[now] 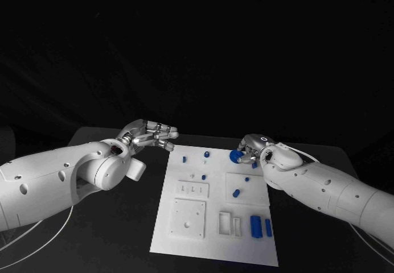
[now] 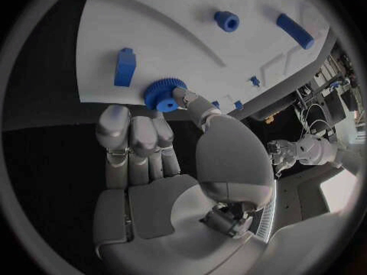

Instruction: Assemble the parts on the task board

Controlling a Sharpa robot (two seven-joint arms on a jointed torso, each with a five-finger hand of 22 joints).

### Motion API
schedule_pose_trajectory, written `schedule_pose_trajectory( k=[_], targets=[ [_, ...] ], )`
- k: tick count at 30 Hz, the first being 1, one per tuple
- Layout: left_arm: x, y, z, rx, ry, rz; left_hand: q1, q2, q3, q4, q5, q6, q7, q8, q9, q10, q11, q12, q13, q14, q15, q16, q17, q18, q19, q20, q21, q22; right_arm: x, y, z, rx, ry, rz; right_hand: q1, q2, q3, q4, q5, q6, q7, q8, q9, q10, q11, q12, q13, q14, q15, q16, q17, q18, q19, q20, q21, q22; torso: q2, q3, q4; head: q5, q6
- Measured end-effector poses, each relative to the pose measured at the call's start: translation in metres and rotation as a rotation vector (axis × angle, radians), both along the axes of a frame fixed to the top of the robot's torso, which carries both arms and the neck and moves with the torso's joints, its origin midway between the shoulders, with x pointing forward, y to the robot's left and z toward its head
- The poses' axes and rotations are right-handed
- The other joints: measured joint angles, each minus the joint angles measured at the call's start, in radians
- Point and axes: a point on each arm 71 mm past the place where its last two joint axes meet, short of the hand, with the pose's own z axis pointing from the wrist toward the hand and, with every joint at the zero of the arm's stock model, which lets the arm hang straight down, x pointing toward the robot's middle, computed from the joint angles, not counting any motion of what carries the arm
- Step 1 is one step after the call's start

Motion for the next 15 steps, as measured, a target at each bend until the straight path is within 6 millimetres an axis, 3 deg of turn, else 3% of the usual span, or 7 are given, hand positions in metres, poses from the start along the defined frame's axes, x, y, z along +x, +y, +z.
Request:
schedule_pose_trajectory(
  k=[8,15],
  targets=[
    [0.000,0.001,0.000,0.001,0.000,0.001,0.000,0.000,0.000,0.000,0.000,0.000,0.000,0.000,0.000,0.000,0.000,0.000,0.000,0.000,0.000,0.000,0.000,0.000,0.000,0.000,0.004,-0.002,-0.007,0.011,0.000,-0.010,-0.044,0.019,0.015,-0.001,-0.017,0.041,-0.069,0.036,-0.005,0.000,0.003,0.019,-0.001,0.018,0.019,0.003,-0.003,0.000,-0.001,0.000,0.000,-0.007,0.013,0.000,0.000,-0.0001,0.0004,-0.001,0.002],
    [0.000,0.002,0.000,0.002,0.001,0.004,0.000,0.000,0.000,0.000,0.000,0.000,0.000,0.000,0.000,0.000,0.000,0.000,0.000,0.000,0.000,0.000,0.000,0.000,0.000,0.000,0.004,-0.002,-0.013,0.017,0.009,-0.005,-0.107,0.027,0.027,-0.003,-0.014,0.055,-0.040,0.050,-0.004,-0.001,0.003,0.037,-0.005,0.047,0.032,0.007,-0.006,0.007,-0.002,0.000,0.003,-0.011,0.029,0.000,0.000,-0.0012,0.0008,-0.001,0.000]
  ],
)
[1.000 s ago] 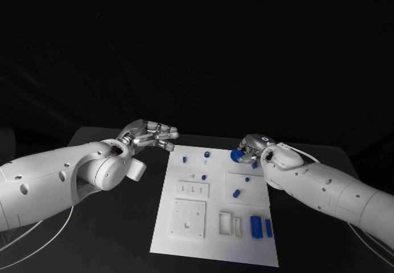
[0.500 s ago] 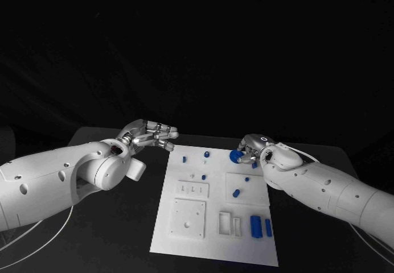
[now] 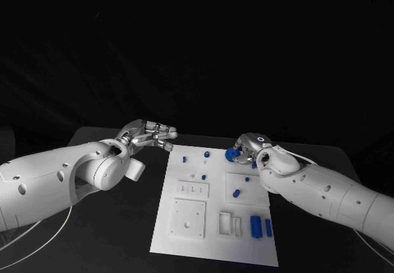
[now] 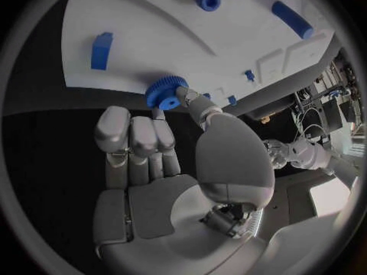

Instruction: Assemble the parts on the task board

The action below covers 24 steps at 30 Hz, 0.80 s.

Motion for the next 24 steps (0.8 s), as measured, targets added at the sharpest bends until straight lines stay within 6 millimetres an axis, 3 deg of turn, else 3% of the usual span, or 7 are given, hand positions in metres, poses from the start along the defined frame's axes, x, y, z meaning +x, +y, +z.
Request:
schedule_pose_trajectory(
  k=[11,12,24],
  targets=[
    [-0.001,0.001,0.000,0.000,0.001,0.001,0.000,0.000,0.000,0.000,0.000,0.000,0.000,0.000,0.000,0.000,0.000,0.000,0.000,0.000,0.000,0.000,0.000,0.000,0.000,0.000,0.000,0.000,-0.013,0.027,0.017,0.041,-0.085,0.060,0.008,0.000,0.003,0.003,0.012,0.001,-0.002,-0.003,0.000,0.007,0.000,0.006,0.000,-0.004,-0.004,0.000,-0.002,0.000,-0.004,-0.003,0.023,0.000,0.000,-0.0002,0.0000,0.003,0.002],
    [-0.001,0.001,0.000,0.000,0.001,0.001,0.000,0.000,0.000,0.000,0.000,0.000,0.000,0.000,0.000,0.000,0.000,0.000,0.000,0.000,0.000,0.000,0.000,0.000,0.000,0.000,0.000,0.000,-0.014,0.030,0.017,0.042,-0.089,0.066,0.008,0.000,0.003,0.003,0.012,0.001,-0.002,-0.003,0.000,0.007,0.000,0.006,0.000,-0.004,-0.004,0.000,-0.003,-0.010,-0.004,-0.003,0.027,0.000,0.000,-0.0002,0.0006,0.003,0.002],
    [-0.001,0.001,0.000,0.001,0.001,0.000,0.000,0.000,0.000,0.000,0.000,0.000,0.000,0.000,0.000,0.000,0.000,0.000,0.000,0.000,0.000,0.000,0.000,0.000,0.000,0.000,0.000,-0.001,-0.028,0.067,0.001,0.013,-0.088,0.150,0.010,-0.003,0.003,0.003,0.012,0.002,-0.003,-0.003,0.000,0.007,0.000,0.006,0.000,-0.004,-0.004,0.000,-0.006,-0.010,-0.004,-0.003,0.027,0.000,0.002,0.0011,0.0040,0.009,-0.001]
  ],
)
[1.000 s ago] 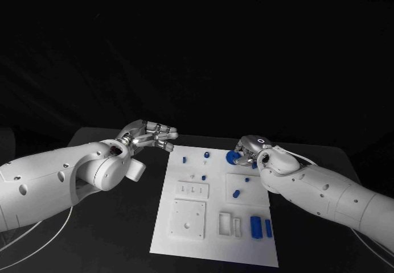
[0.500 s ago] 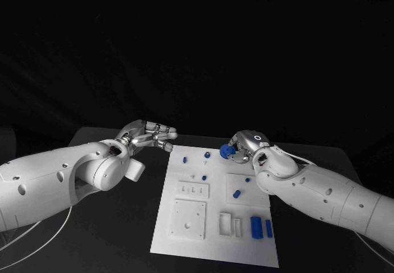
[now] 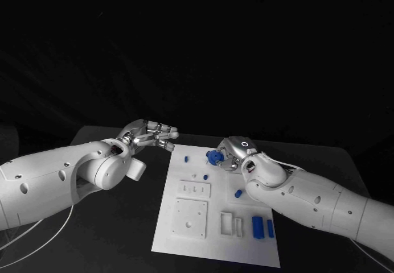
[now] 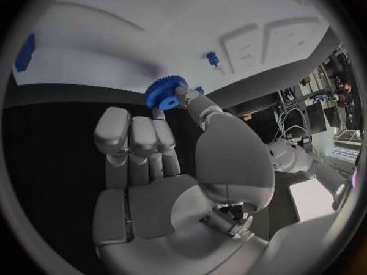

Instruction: Assemble the parts on the task board

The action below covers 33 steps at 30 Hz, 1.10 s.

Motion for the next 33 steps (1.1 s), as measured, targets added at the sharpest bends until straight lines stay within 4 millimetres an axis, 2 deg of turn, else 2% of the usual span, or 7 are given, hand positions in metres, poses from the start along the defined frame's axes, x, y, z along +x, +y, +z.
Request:
schedule_pose_trajectory(
  k=[8,14,21,33],
  targets=[
    [0.001,0.000,0.000,0.001,0.000,0.002,0.000,0.000,0.000,0.000,0.000,0.000,0.000,0.000,0.000,0.000,0.000,0.000,0.000,0.000,0.000,0.000,0.000,0.000,0.000,0.000,0.000,0.000,-0.004,0.015,-0.004,-0.008,-0.005,0.027,0.000,0.000,0.000,0.000,0.000,0.001,-0.001,0.000,0.000,0.000,0.000,0.000,0.000,0.000,0.000,0.000,0.000,0.000,0.000,0.000,0.000,0.000,0.000,-0.0005,0.0007,0.009,-0.001],
    [0.001,-0.001,0.000,0.001,0.000,0.000,0.000,0.000,0.000,0.000,0.000,0.000,0.000,0.000,0.000,0.000,0.000,0.000,0.000,0.000,0.000,0.000,0.000,0.000,0.000,0.000,0.000,0.000,-0.005,0.026,-0.006,-0.008,-0.006,0.040,0.000,0.000,0.000,0.000,0.000,0.001,-0.001,0.000,0.000,0.000,0.000,0.000,0.000,0.000,0.000,0.000,-0.002,0.000,0.000,0.000,0.000,0.000,0.000,-0.0005,0.0005,0.010,-0.001],
    [0.002,-0.002,0.000,0.002,0.000,0.000,0.000,0.000,0.000,0.000,0.000,0.000,0.000,0.000,0.000,0.000,0.000,0.000,0.000,0.000,0.000,0.000,0.000,0.000,0.000,0.000,0.000,0.000,-0.004,0.030,-0.009,-0.015,-0.006,0.039,0.000,0.000,0.000,0.000,-0.008,0.000,-0.001,0.000,0.000,0.000,0.000,0.000,0.000,0.000,0.000,0.000,-0.004,0.001,0.000,0.000,0.000,0.000,0.000,-0.0006,0.0014,0.009,-0.001],
    [0.002,-0.004,-0.001,0.002,0.000,-0.003,0.000,0.000,0.000,0.000,0.000,0.000,0.000,0.000,0.000,0.000,0.000,0.000,0.000,0.000,0.000,0.000,0.000,0.000,0.000,0.000,0.000,0.000,-0.002,0.032,-0.017,-0.038,0.004,0.034,0.000,0.000,-0.001,-0.001,-0.012,-0.001,-0.003,0.004,0.000,0.000,0.000,-0.004,0.000,-0.001,0.001,0.000,-0.006,0.001,0.000,0.000,0.000,0.000,0.000,0.0004,-0.0005,0.012,-0.004]
  ],
)
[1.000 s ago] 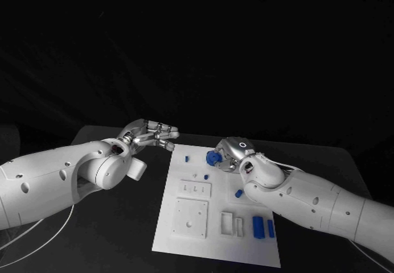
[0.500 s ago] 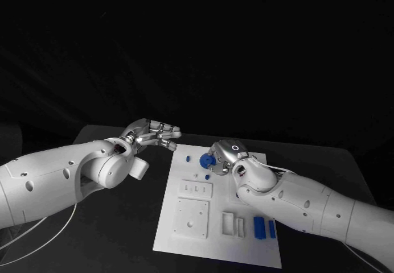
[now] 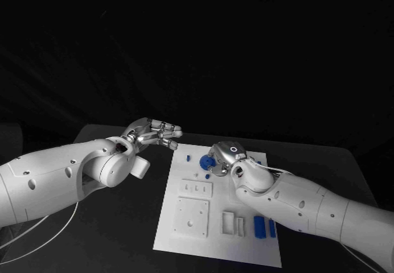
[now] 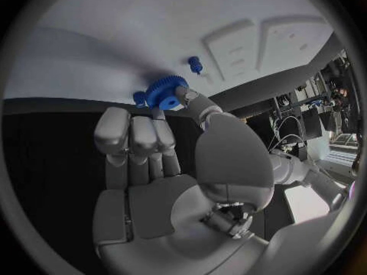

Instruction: Assemble the parts on the task board

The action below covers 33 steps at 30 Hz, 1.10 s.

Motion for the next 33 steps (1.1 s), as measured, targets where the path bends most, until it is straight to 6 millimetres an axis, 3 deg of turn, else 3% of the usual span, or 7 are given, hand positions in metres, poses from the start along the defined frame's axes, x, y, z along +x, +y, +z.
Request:
schedule_pose_trajectory(
  k=[33],
  targets=[
    [0.0009,-0.0020,-0.0006,0.002,0.006,-0.008,0.000,0.000,0.000,0.000,0.000,0.000,0.000,0.000,0.000,-0.004,-0.003,0.000,0.000,0.000,0.000,0.000,0.000,0.000,-0.004,0.004,0.008,-0.005,0.0067,0.0010,-0.0039,-0.014,-0.005,-0.035,-0.001,-0.001,0.001,0.001,-0.012,-0.002,-0.002,-0.005,0.000,0.000,0.000,-0.012,0.000,-0.001,0.001,-0.001,-0.007,0.000,0.000,0.000,0.000,0.000,0.000,0.0000,-0.0010,-0.001,0.001]
  ],
)
